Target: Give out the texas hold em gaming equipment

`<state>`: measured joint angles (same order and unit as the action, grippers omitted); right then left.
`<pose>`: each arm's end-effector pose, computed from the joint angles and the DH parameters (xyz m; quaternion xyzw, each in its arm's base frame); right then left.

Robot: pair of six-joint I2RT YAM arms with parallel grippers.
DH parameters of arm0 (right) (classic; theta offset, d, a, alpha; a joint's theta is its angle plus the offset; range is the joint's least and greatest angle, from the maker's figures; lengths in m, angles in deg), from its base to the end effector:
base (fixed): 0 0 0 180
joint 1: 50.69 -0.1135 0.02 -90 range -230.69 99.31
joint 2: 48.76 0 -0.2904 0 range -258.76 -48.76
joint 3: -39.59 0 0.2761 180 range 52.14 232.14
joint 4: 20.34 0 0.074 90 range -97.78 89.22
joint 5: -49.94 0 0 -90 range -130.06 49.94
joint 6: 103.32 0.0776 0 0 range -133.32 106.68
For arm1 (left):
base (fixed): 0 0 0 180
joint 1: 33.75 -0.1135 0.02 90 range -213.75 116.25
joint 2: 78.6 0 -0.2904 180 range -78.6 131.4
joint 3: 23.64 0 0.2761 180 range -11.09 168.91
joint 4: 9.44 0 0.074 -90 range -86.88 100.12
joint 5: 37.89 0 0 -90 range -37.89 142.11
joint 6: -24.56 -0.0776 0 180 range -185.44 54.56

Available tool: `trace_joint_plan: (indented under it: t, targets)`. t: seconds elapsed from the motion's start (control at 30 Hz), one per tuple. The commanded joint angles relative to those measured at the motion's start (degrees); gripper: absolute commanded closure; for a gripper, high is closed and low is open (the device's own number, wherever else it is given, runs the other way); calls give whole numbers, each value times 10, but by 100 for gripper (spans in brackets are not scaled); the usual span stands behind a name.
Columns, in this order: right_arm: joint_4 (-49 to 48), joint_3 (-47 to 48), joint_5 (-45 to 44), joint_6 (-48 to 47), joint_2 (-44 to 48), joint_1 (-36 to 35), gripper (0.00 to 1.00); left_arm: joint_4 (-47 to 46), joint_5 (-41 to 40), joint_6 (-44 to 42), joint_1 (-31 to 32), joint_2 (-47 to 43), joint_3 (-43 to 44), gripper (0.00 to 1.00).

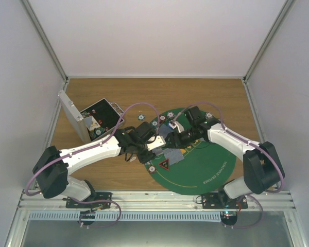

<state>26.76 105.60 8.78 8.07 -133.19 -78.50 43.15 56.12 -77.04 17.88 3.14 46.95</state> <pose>0.2430 0.1942 0.2015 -0.1373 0.8835 0.4477 0.0073 0.1920 -0.2512 0.2117 0.5170 0.8247 -0.1097 0.2016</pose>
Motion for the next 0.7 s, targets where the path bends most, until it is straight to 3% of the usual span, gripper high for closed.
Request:
trace_joint_plan:
  t: [0.0, 0.67]
  targets:
    - [-26, 9, 19, 25, -18, -16, 34, -22, 6, -6, -2, -13, -2, 42]
    - [6, 49, -20, 17, -96, -43, 37, -24, 5, -5, -2, -14, -4, 42]
